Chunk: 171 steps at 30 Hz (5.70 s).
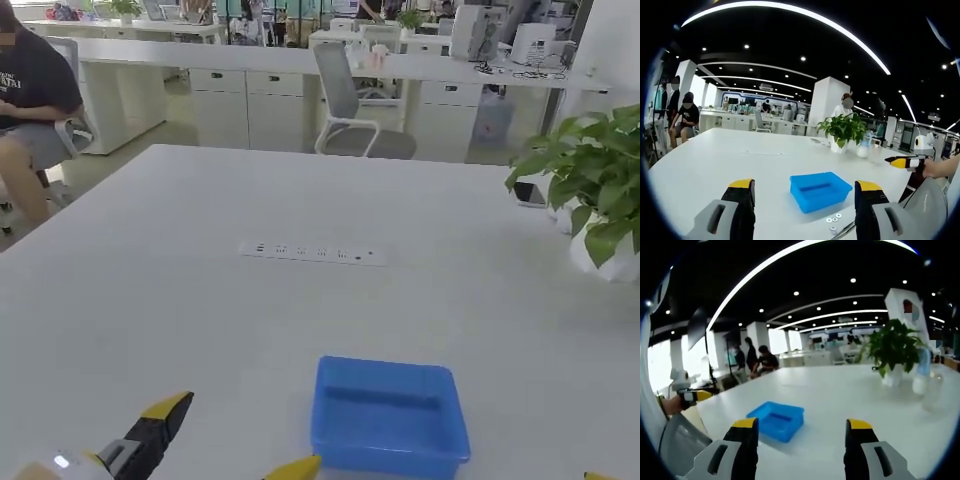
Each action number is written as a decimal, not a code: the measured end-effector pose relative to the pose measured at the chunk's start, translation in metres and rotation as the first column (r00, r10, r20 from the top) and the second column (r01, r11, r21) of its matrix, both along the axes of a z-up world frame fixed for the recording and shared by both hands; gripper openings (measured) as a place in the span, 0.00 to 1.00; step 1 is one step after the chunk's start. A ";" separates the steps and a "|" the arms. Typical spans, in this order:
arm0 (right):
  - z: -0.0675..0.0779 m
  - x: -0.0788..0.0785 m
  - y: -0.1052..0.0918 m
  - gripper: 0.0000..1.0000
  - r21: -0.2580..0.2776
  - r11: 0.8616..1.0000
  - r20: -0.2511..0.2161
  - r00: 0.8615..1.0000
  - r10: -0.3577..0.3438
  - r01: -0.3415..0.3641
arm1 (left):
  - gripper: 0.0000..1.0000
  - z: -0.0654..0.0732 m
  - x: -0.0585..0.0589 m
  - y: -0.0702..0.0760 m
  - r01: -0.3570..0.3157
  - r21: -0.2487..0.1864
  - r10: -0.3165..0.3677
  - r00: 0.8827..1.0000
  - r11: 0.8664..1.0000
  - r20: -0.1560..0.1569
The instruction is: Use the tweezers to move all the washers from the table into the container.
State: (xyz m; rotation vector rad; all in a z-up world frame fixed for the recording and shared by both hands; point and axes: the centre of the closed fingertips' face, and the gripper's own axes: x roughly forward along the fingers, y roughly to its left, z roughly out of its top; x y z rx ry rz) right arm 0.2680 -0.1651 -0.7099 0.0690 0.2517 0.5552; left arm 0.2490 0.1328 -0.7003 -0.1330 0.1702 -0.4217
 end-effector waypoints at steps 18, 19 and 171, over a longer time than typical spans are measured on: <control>-0.010 -0.001 -0.005 0.67 -0.046 0.999 -0.050 0.999 -0.003 0.001 | 0.72 -0.006 -0.003 -0.002 0.045 0.022 -0.044 0.998 0.999 -0.040; -0.013 -0.003 -0.004 0.66 -0.068 0.998 -0.066 0.998 0.007 -0.012 | 0.68 -0.008 -0.004 -0.003 0.058 0.010 -0.057 0.997 0.998 -0.051; -0.093 -0.029 0.226 0.02 -0.068 0.727 -0.398 0.686 0.609 -0.684 | 0.46 -0.038 -0.026 -0.061 0.557 0.146 -0.486 0.804 0.818 -0.343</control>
